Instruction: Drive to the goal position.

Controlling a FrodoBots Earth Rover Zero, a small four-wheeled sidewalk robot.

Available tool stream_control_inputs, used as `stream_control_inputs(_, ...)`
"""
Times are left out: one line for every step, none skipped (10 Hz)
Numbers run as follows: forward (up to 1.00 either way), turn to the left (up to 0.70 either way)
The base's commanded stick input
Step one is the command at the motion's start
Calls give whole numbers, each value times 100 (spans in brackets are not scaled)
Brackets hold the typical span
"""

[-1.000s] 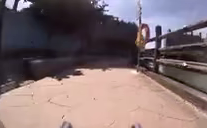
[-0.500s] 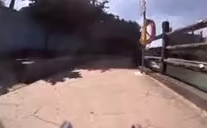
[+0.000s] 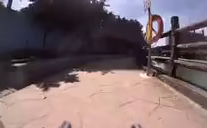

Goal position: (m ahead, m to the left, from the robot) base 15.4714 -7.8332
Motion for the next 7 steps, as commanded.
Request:
stream_control_inputs(70,0)
stream_control_inputs(70,0)
stream_control_inputs(70,0)
stream_control_inputs(70,0)
stream_control_inputs(70,0)
stream_control_inputs(70,0)
stream_control_inputs(70,0)
